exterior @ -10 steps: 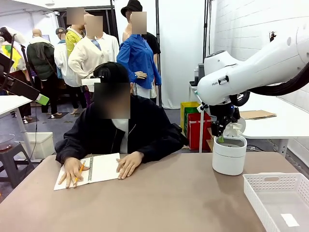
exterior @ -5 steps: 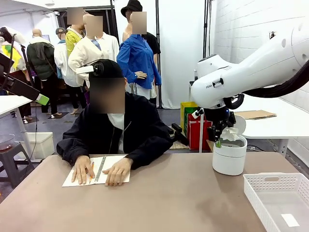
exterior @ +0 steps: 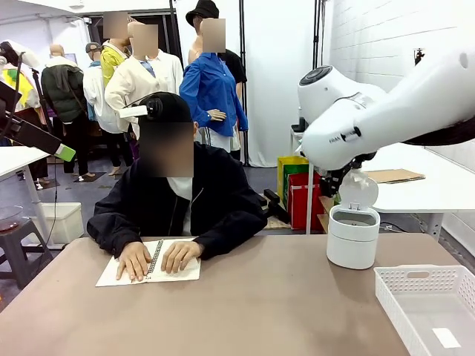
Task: Sort the paper based on its condition.
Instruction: If a person hands you a paper, place it in the Organizing basket , and if it's crumpled, put it in the Trash can.
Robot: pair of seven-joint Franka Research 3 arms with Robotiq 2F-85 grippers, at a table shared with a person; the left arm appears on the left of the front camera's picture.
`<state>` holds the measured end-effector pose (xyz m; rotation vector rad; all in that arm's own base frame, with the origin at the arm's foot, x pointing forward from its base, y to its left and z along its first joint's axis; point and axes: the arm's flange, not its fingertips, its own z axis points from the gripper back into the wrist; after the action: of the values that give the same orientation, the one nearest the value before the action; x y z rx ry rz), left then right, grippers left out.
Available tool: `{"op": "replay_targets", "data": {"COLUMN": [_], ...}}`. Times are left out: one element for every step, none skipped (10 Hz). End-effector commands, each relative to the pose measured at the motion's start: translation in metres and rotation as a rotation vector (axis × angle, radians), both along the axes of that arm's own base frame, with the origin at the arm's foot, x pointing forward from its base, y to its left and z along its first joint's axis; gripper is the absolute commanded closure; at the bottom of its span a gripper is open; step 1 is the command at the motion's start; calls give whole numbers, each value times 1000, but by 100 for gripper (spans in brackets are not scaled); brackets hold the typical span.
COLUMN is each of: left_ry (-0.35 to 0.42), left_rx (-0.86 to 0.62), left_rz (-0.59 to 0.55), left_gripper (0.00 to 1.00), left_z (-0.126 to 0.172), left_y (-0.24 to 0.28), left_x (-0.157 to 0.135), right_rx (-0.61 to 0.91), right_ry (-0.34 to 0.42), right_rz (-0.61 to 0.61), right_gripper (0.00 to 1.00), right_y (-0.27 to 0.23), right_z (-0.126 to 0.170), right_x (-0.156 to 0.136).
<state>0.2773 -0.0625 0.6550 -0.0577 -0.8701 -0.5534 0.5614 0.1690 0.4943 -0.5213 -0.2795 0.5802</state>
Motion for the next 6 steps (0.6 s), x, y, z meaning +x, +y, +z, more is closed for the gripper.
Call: {"op": "replay_targets", "data": {"left_ry": [8,8,8,8,8,8], "left_rx": [-2,-2,-2,-2,-2,-2], "left_rz": [-1,-1,-1,-1,-1,-1], "left_gripper": [0,0,0,0,0,0], "left_z": [-1,-1,-1,-1,-1,-1], "left_y": [1,1,1,1,1,1], "left_x": [-1,-1,-1,-1,-1,-1], "right_rx": [-96,-50,-31,-23,-10,-61], "right_ry": [-52,-70,-63,-20,-71,16], "right_rz": [-87,-75,-108,-62,-49,-53], "right_gripper": [0,0,0,0,0,0], "right_y": [-3,-6,-11,-6,-3,0], "right_z": [-25,-25,-26,-30,-30,-39], "right_x": [-7,-4,1,3,4,8]}}
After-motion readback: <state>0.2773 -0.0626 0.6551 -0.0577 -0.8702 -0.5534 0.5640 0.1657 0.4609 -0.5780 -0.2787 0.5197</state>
